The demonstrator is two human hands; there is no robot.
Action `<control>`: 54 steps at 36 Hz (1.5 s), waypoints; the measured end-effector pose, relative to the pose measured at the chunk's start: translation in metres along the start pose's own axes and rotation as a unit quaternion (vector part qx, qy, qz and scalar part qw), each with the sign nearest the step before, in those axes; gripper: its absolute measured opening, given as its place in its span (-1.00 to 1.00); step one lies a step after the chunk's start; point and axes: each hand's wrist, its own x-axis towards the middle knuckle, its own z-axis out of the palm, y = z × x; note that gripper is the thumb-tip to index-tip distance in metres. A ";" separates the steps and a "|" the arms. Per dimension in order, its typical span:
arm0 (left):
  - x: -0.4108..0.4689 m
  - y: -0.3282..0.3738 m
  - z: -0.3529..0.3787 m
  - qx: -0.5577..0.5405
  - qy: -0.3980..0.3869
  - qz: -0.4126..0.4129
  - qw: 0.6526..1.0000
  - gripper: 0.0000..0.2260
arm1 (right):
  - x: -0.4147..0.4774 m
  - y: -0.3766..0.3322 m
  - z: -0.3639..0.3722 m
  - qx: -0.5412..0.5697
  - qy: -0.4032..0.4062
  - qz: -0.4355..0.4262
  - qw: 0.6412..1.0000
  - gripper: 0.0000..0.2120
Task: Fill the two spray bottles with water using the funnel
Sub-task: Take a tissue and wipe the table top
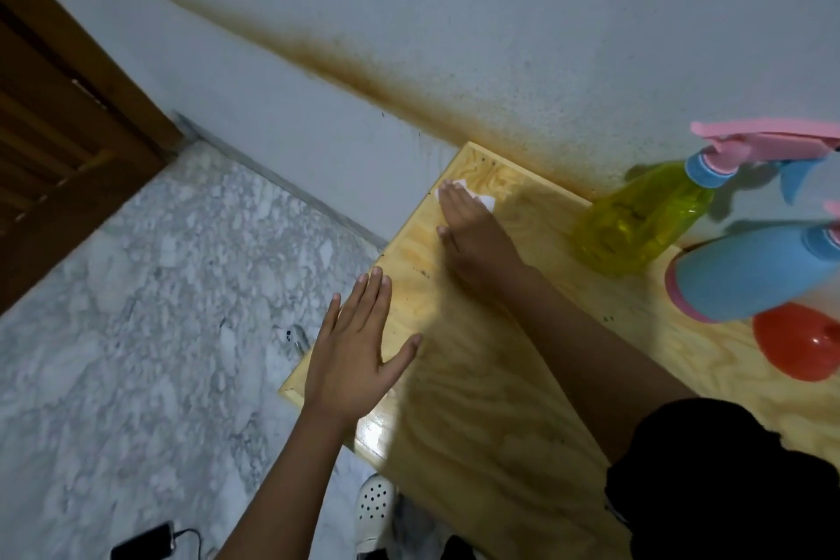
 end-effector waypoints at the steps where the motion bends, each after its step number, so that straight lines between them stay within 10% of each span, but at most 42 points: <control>1: 0.000 0.000 0.000 -0.003 0.003 -0.003 1.000 -0.31 | -0.002 -0.004 0.002 -0.003 -0.008 -0.024 1.000 -0.48; 12: -0.012 0.005 -0.001 -0.009 0.021 -0.056 0.998 -0.28 | -0.055 0.022 0.008 -0.024 -0.023 -0.152 0.988 -0.55; 30: -0.032 -0.002 -0.001 -0.028 0.003 -0.028 0.999 -0.29 | -0.075 -0.042 0.028 0.067 0.106 0.350 0.928 -0.45; 45: -0.053 -0.056 -0.015 -0.010 -0.020 0.064 0.998 -0.30 | -0.106 -0.049 0.033 -0.065 -0.009 -0.030 0.997 -0.51; 54: -0.047 -0.037 -0.006 0.008 -0.014 0.112 0.994 -0.31 | -0.225 -0.019 0.012 -0.023 0.100 0.321 0.941 -0.52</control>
